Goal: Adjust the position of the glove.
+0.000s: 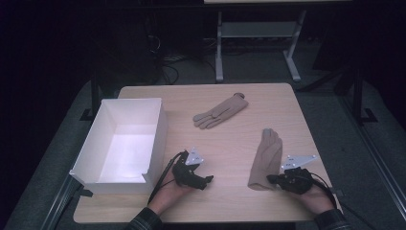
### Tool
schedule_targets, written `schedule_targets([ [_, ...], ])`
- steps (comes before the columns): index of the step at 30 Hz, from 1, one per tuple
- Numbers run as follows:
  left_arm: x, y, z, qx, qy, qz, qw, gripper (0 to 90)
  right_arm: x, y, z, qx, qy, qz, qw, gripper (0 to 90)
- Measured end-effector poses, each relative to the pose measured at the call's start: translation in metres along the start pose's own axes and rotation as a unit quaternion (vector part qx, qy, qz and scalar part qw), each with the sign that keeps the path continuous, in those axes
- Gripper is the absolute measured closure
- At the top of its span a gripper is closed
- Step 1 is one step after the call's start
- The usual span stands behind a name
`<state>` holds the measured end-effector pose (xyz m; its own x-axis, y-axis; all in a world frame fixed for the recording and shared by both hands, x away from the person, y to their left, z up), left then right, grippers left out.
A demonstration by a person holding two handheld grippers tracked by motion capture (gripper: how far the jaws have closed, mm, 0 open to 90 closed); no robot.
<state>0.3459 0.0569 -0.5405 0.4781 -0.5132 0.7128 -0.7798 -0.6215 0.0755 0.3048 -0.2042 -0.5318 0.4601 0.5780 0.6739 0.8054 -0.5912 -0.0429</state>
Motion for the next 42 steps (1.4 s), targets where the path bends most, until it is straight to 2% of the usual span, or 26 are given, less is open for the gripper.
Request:
schedule_targets([
  [10,0.0,0.0,0.0,0.0,0.001,-0.001,1.0,13.1,-0.009,0.008,-0.009,-0.016,-0.009,0.007,0.9998,90.0],
  [18,0.0,0.0,0.0,0.0,0.001,-0.001,1.0,13.1,-0.022,0.022,-0.023,-0.04,-0.014,0.029,0.9987,90.0],
  [20,0.0,0.0,0.0,0.0,0.001,0.0,1.0,13.1,-0.027,0.028,-0.028,-0.045,-0.012,0.038,0.9982,90.0],
  [23,0.0,0.0,0.0,0.0,0.001,-0.001,1.0,13.1,-0.027,0.029,-0.03,-0.044,-0.007,0.038,0.9983,89.9],
  [26,0.0,0.0,0.0,0.0,0.001,-0.001,1.0,13.1,-0.024,0.034,-0.034,-0.056,0.003,0.036,0.9978,89.5],
  [27,0.0,0.0,0.0,0.0,0.001,-0.002,1.0,13.1,-0.021,0.042,-0.038,-0.07,0.013,0.043,0.9965,89.0],
  [28,0.0,0.0,0.0,0.0,0.001,-0.002,1.0,13.1,-0.021,0.042,-0.038,-0.07,0.013,0.043,0.9965,89.0],
  [29,0.0,0.0,0.0,0.0,0.001,-0.002,1.0,13.1,-0.018,0.052,-0.039,-0.085,0.018,0.051,0.9949,88.3],
  [31,0.0,0.0,0.0,0.0,0.001,-0.002,1.0,13.1,-0.017,0.057,-0.038,-0.091,0.018,0.054,0.9942,87.7],
  [32,0.0,0.0,0.0,0.0,0.001,-0.001,1.0,13.1,-0.014,0.068,-0.037,-0.105,0.022,0.055,0.9927,87.3],
  [38,0.001,0.001,0.001,-0.001,0.005,-0.006,1.0,13.1,-0.007,0.095,-0.036,-0.134,0.041,0.07,0.9876,82.3],
  [42,0.0,0.001,0.0,-0.001,0.003,-0.004,1.0,13.1,-0.005,0.111,-0.031,-0.147,0.05,0.094,0.9834,72.1],
])
Point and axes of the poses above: each handheld gripper's, and its own axes: z roughly forward along the jaws, x roughly out of its top, y roughly to its right, the point moved 9 cm from there along z, roughly forward along the jaws, and after that the axes turned 6 degrees about -z, right-handed, at the moved point
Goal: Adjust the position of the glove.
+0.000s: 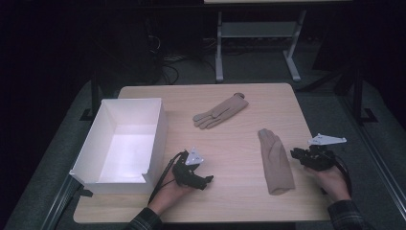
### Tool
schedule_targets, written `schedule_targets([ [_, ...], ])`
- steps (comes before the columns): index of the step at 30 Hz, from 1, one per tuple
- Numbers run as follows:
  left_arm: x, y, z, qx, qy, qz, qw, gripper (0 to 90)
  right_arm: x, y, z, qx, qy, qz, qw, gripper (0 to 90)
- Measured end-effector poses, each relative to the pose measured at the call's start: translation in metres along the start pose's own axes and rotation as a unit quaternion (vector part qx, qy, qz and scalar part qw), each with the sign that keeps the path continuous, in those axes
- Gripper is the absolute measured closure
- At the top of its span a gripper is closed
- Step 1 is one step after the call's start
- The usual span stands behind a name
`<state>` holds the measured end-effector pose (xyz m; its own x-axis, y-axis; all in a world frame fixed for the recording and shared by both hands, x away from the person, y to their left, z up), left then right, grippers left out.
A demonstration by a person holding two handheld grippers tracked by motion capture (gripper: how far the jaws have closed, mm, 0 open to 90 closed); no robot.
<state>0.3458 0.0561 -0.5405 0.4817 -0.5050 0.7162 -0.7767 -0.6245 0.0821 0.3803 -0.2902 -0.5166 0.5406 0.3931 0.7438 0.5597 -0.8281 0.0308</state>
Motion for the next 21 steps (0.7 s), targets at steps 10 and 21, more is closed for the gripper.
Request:
schedule_targets([
  [10,0.001,0.0,0.0,0.003,0.003,-0.001,1.0,12.9,-0.003,0.019,0.026,-0.055,-0.01,0.024,0.9981,39.1],
  [21,0.004,-0.003,0.001,0.011,-0.011,-0.017,0.9997,18.4,-0.009,0.022,0.031,-0.048,-0.01,0.034,0.9982,25.8],
])
Point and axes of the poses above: each handheld gripper's, and its own axes: z roughly forward along the jaws, x roughly out of its top, y roughly to its right, the point moved 9 cm from there along z, roughly forward along the jaws, and after that the axes turned 6 degrees about -z, right-handed, at the moved point
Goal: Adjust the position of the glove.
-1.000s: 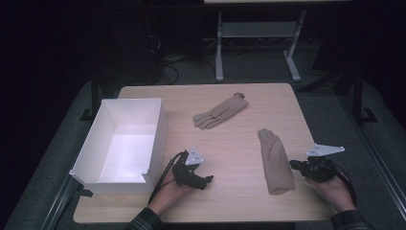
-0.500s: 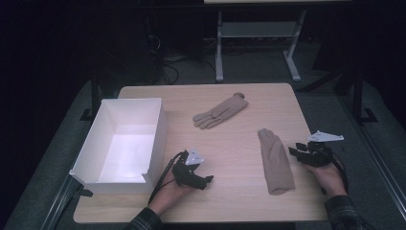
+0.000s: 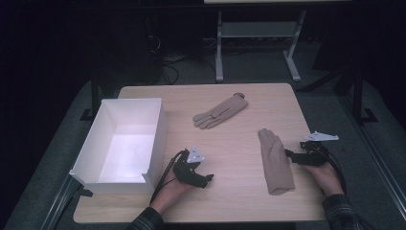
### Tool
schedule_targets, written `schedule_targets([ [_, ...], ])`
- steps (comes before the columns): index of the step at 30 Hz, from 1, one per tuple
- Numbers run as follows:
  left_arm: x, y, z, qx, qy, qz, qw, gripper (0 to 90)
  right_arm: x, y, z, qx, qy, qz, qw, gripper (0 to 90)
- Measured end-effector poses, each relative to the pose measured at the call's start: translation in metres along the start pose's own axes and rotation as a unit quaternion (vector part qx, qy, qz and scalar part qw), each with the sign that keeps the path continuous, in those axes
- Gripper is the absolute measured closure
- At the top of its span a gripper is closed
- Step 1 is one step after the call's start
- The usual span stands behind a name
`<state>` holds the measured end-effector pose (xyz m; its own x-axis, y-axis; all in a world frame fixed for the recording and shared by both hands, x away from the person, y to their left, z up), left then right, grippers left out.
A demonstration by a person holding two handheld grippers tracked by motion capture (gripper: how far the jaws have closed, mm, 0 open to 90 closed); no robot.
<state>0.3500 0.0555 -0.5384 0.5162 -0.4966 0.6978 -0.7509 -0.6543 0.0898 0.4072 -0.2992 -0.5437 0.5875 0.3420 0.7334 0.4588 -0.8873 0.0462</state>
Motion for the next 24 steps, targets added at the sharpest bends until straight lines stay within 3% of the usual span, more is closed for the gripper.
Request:
schedule_targets([
  [1,0.001,-0.001,0.0,-0.001,0.0,-0.004,1.0,18.4,0.0,0.0,0.0,0.0,0.0,0.0,1.0,25.8],
  [6,0.011,-0.009,0.002,0.009,-0.005,-0.015,0.9998,43.8,0.0,0.0,0.0,-0.001,0.0,0.001,1.0,25.2],
  [7,0.013,-0.01,0.003,0.007,-0.004,-0.02,0.9998,43.8,0.0,0.0,0.0,-0.001,-0.001,0.001,1.0,25.2],
  [8,0.017,-0.013,0.005,0.001,-0.015,-0.021,0.9997,52.3,0.0,0.0,0.0,-0.001,-0.001,0.001,1.0,25.2],
  [10,0.019,-0.015,0.007,0.004,-0.02,-0.019,0.9996,55.5,0.0,0.0,0.0,-0.001,0.0,0.001,1.0,25.1],
  [11,0.025,-0.019,0.01,0.01,-0.023,-0.03,0.9992,62.5,0.0,0.0,0.0,-0.001,0.0,0.001,1.0,25.1],
  [13,0.028,-0.022,0.011,0.011,-0.024,-0.032,0.9991,65.9,0.0,0.0,0.0,-0.001,0.0,0.001,1.0,25.1],
  [14,0.034,-0.028,0.013,0.012,-0.018,-0.041,0.9989,75.2,0.0,0.0,0.0,0.0,0.0,0.001,1.0,24.8],
  [17,0.041,-0.035,0.015,0.013,-0.014,-0.047,0.9987,87.0,0.0,0.0,0.0,0.0,0.0,0.001,1.0,24.6],
  [24,0.071,-0.066,0.02,0.051,0.023,-0.06,0.9966,89.5,0.0,0.0,0.0,0.0,-0.001,-0.001,1.0,24.6],
])
Point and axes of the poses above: each handheld gripper's, and its own axes: z roughly forward along the jaws, x roughly out of its top, y roughly to its right, the point moved 9 cm from there along z, roughly forward along the jaws, and after that the axes turned 6 degrees about -z, right-handed, at the moved point
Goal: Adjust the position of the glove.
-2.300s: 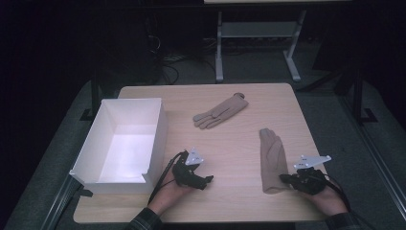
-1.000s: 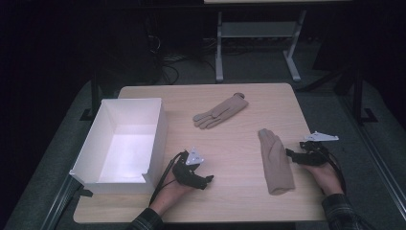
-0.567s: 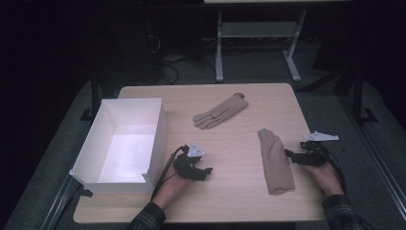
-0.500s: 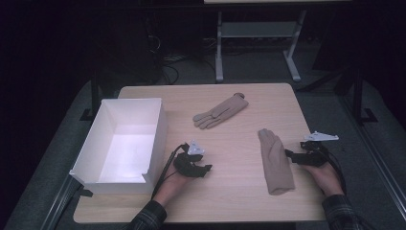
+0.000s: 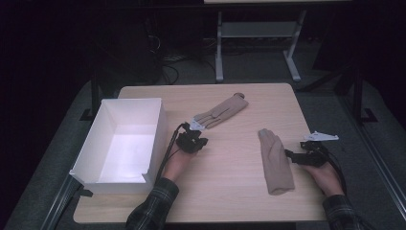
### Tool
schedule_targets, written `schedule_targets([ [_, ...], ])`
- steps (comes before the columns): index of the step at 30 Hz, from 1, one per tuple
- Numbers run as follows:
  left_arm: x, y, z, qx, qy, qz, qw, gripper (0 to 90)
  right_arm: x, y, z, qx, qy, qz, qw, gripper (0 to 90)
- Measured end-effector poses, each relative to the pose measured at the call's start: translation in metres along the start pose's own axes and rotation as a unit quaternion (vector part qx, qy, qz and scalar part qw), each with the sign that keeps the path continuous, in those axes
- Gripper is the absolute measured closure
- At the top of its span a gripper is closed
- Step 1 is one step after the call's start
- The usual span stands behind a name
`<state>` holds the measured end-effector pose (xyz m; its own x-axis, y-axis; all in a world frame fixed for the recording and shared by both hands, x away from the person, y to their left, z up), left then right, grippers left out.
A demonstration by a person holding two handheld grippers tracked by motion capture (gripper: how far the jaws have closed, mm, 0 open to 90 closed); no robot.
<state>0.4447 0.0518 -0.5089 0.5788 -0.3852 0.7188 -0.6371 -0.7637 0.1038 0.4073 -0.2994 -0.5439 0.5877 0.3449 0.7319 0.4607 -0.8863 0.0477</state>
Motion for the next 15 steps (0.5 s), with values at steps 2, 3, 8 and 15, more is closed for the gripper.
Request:
schedule_targets([
  [2,0.005,-0.006,0.004,0.004,0.003,-0.002,1.0,89.4,0.0,0.0,0.0,0.0,0.0,0.0,1.0,24.6],
  [3,0.007,-0.011,0.006,0.013,0.002,0.0,0.9999,89.5,0.0,0.0,0.0,0.0,0.0,0.0,1.0,24.6],
  [8,0.021,-0.027,0.015,0.032,0.012,-0.008,0.9994,89.4,0.0,0.0,0.0,0.0,0.0,0.0,1.0,24.6],
  [15,0.031,-0.043,0.029,0.055,0.015,-0.015,0.9983,89.4,0.0,0.0,0.0,0.0,0.0,0.0,1.0,24.6],
])
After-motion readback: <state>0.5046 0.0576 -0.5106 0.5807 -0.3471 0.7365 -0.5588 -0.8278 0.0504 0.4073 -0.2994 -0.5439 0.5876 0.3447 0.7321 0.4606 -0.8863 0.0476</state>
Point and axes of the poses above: each handheld gripper's, and its own axes: z roughly forward along the jaws, x roughly out of its top, y roughly to its right, the point moved 9 cm from there along z, roughly forward along the jaws, and after that the axes turned 6 degrees about -z, right-handed, at the moved point
